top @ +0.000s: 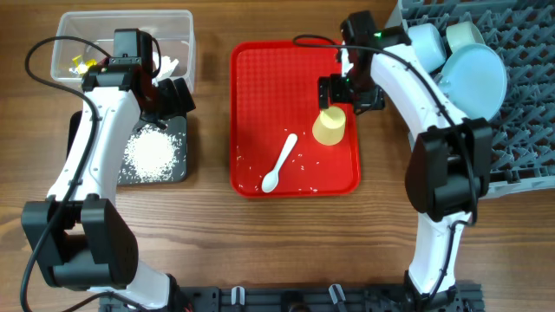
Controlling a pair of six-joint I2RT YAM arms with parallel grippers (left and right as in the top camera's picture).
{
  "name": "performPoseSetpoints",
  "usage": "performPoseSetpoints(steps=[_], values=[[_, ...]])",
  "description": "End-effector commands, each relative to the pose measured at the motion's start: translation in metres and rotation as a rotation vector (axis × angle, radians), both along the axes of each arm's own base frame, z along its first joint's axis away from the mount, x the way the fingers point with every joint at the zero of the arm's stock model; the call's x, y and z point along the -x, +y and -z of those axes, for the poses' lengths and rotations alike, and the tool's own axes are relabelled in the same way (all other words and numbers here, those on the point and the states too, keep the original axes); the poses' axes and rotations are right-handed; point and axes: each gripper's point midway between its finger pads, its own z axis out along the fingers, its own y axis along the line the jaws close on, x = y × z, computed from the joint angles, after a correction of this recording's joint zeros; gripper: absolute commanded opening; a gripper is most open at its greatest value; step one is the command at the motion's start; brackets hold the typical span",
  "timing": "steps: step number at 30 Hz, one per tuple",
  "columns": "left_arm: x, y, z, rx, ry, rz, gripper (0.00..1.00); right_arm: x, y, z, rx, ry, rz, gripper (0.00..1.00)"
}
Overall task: Sort waste into correct bins and load items into the dishwasher rack
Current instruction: 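Reach the right gripper to the red tray and grasp the yellow cup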
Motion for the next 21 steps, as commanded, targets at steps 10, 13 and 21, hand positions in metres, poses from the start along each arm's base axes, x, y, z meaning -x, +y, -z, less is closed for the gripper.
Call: performPoseSetpoints(steps=[10, 13, 21], values=[[0.0, -0.001, 0.004, 0.013, 0.01, -0.015, 1.0, 0.023, 0.024, 0.02, 0.028, 0.059, -0.08, 0.96], [0.0, -0.001, 0.004, 0.013, 0.01, -0.015, 1.0, 0.029, 0.022, 0.024, 0.036, 0.083, -0.08, 0.88], [0.0, -0.001, 0.004, 0.013, 0.01, -0.015, 1.0, 0.036, 0.015, 0.025, 0.067, 0.11, -0.069, 0.76]])
